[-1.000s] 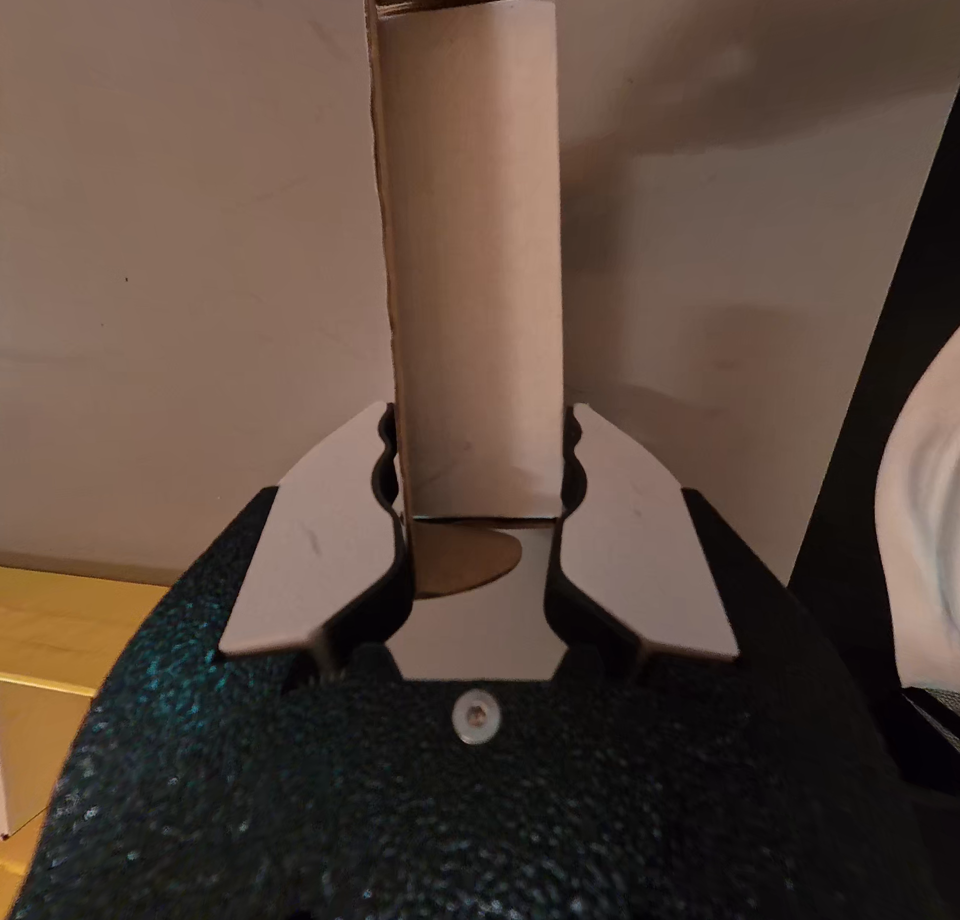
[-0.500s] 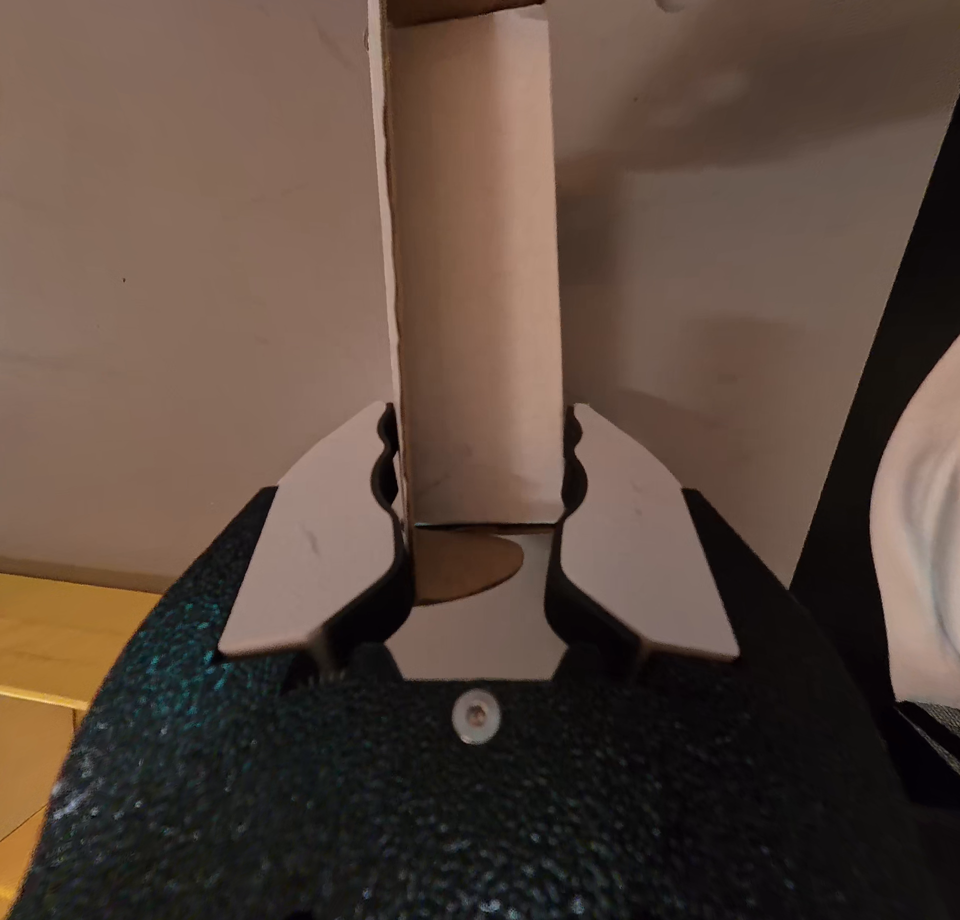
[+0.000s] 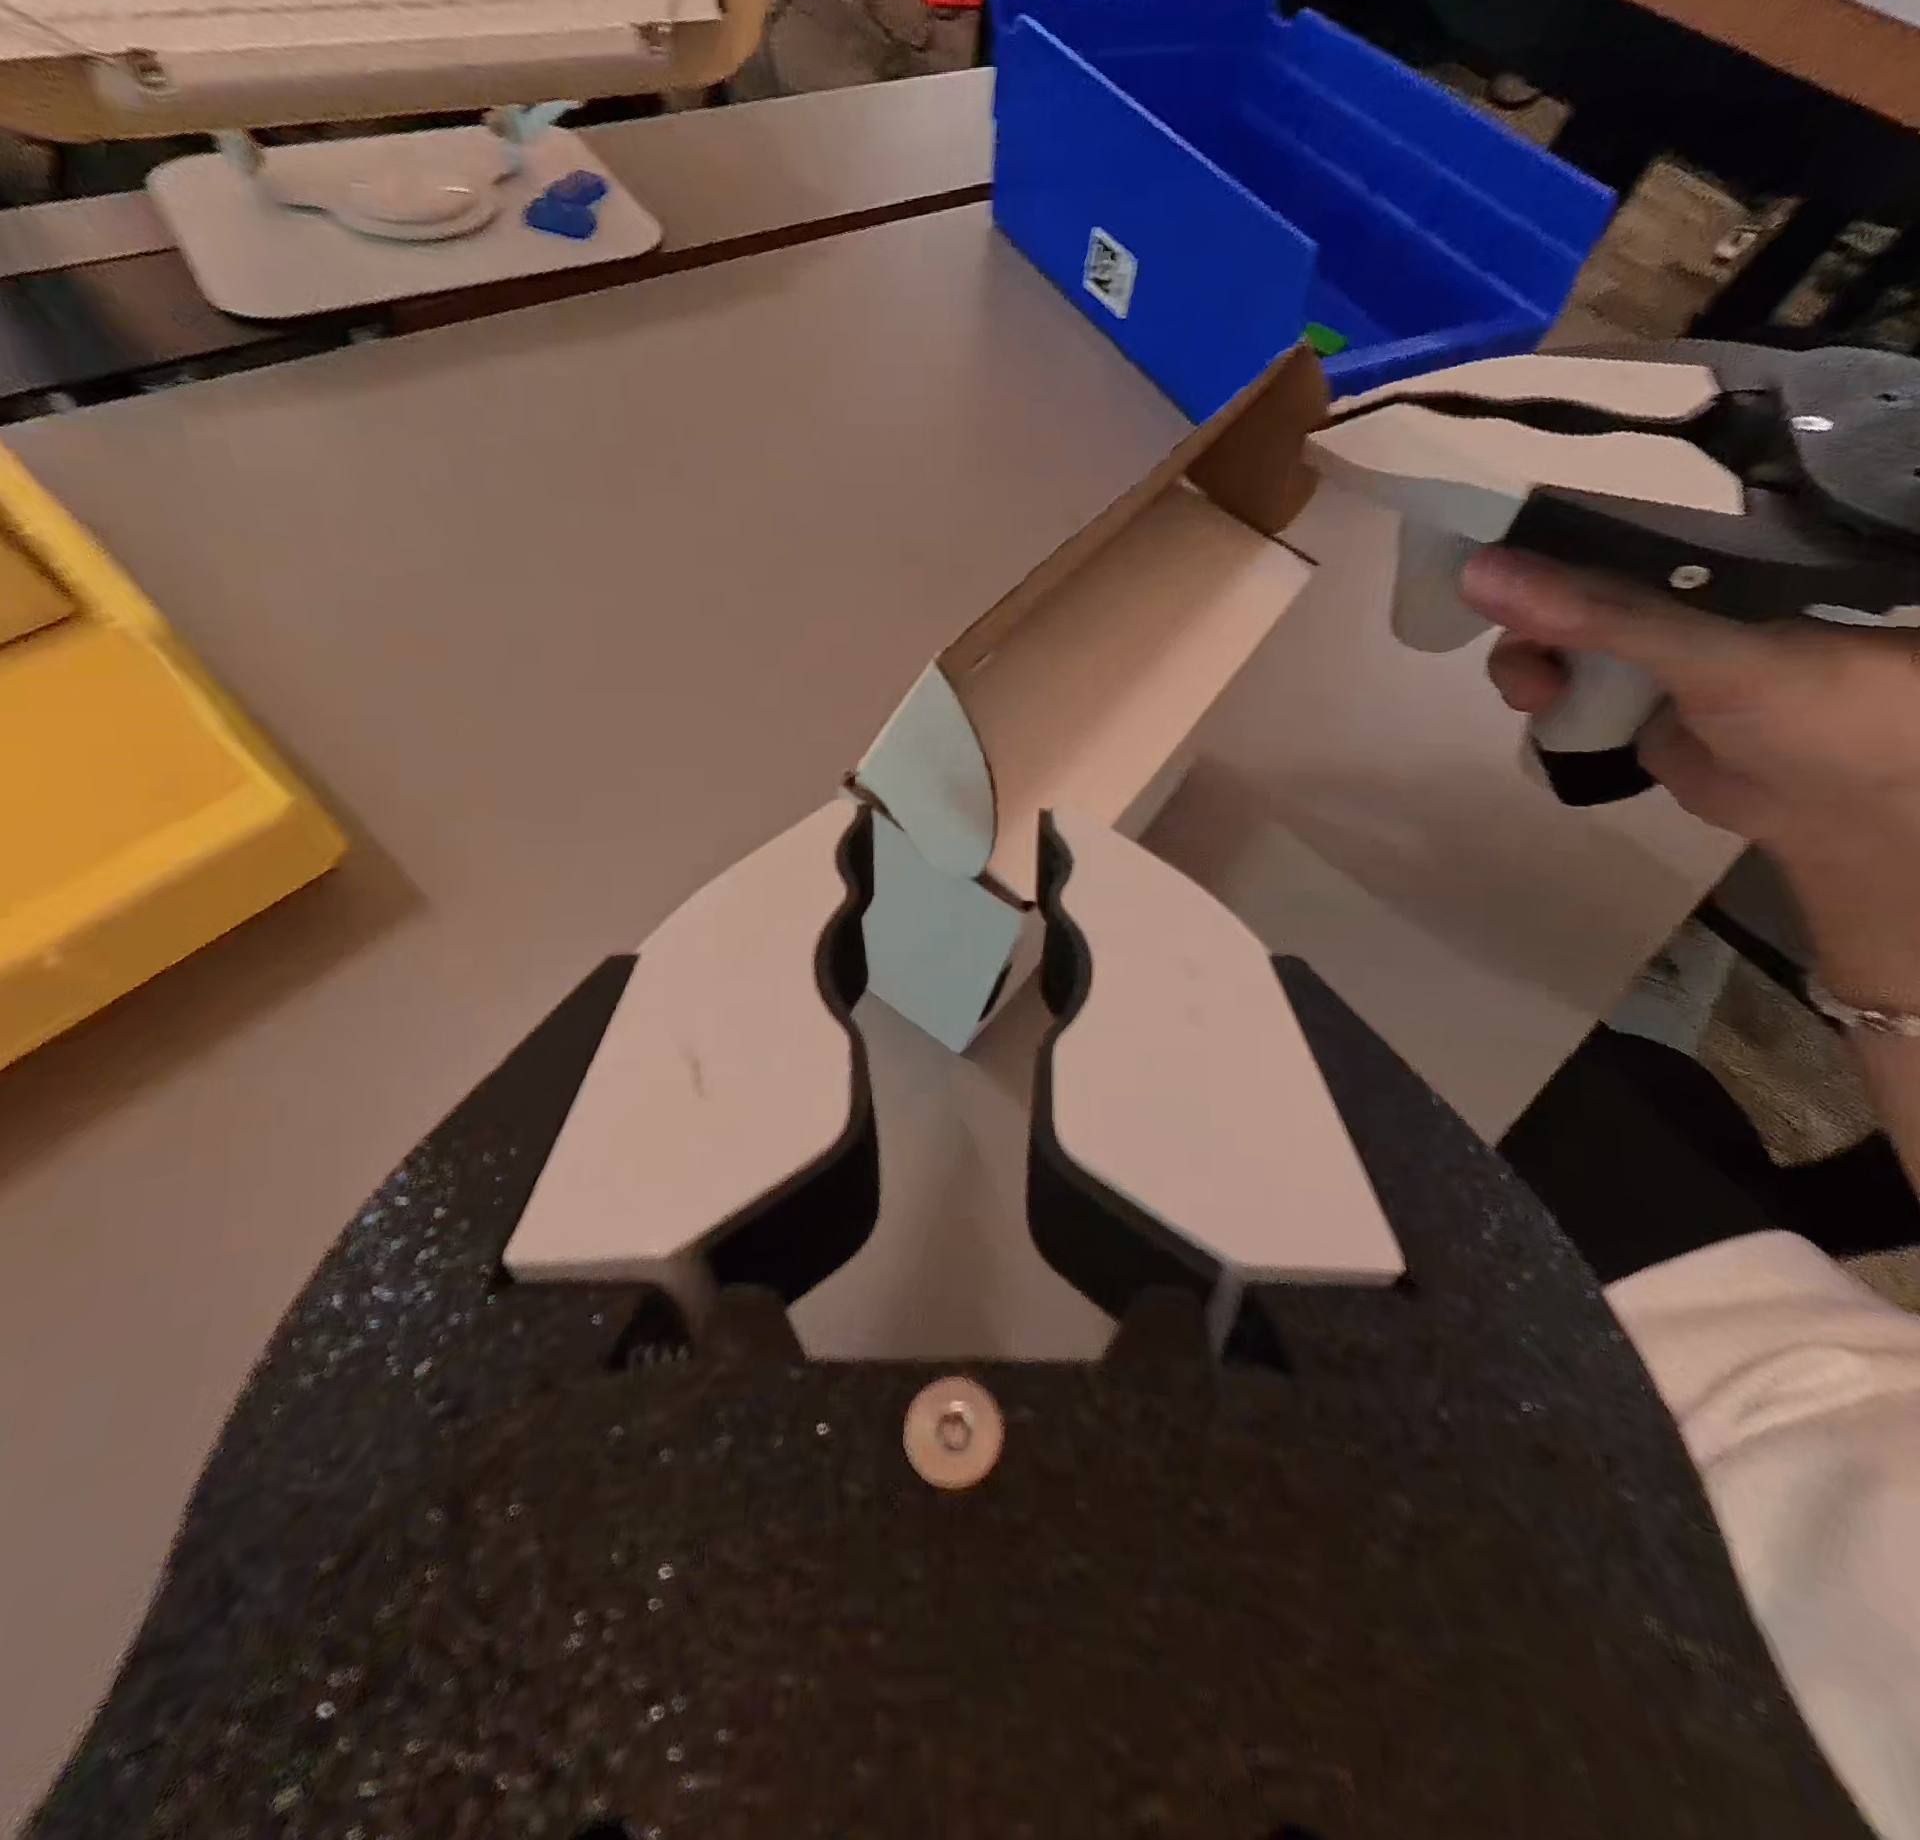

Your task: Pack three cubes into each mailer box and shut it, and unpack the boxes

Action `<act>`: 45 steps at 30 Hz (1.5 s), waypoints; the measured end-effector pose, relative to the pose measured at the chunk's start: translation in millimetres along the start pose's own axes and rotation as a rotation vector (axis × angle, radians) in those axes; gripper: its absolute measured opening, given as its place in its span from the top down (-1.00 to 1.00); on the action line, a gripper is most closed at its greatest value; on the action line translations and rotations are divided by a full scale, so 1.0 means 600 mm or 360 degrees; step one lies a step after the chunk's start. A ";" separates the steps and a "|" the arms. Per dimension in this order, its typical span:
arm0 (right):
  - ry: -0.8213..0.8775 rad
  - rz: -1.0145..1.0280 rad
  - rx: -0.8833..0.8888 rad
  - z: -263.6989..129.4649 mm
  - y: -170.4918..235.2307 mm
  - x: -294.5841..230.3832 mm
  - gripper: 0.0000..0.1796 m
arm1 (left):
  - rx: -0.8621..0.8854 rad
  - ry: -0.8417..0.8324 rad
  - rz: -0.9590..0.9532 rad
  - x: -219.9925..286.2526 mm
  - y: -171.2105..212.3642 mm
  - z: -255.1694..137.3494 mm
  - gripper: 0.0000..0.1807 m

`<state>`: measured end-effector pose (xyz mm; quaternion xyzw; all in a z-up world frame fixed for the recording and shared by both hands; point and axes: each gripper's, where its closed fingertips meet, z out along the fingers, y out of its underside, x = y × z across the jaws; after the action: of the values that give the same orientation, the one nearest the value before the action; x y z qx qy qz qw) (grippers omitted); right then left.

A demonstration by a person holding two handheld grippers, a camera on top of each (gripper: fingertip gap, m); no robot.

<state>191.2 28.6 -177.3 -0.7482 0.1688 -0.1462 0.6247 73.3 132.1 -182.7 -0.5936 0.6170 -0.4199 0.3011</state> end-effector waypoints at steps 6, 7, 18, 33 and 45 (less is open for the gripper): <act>0.0013 -0.0114 -0.0035 0.001 0.000 -0.015 0.98 | -0.0096 -0.0025 -0.0042 0.001 0.012 0.018 0.77; 0.0020 -0.0116 -0.0035 0.000 0.000 -0.015 0.98 | -0.0103 -0.0066 -0.0032 -0.004 0.011 0.019 0.84; 0.0173 -0.0216 -0.0013 -0.008 0.002 -0.017 0.97 | 0.0021 -0.0057 -0.0470 -0.008 -0.002 0.032 0.88; 0.0060 -0.0493 0.0157 -0.056 -0.021 -0.028 0.97 | 0.0005 -0.0432 0.0173 -0.012 0.028 0.031 0.85; 0.0013 -0.1965 -0.0102 0.004 -0.034 -0.017 1.00 | 0.0161 -0.0376 0.0353 -0.008 0.019 0.013 0.73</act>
<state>184.2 38.3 -157.9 -0.7256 -0.2888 -0.4785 0.4014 75.4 135.1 -196.7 -0.5511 0.6172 -0.3419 0.4454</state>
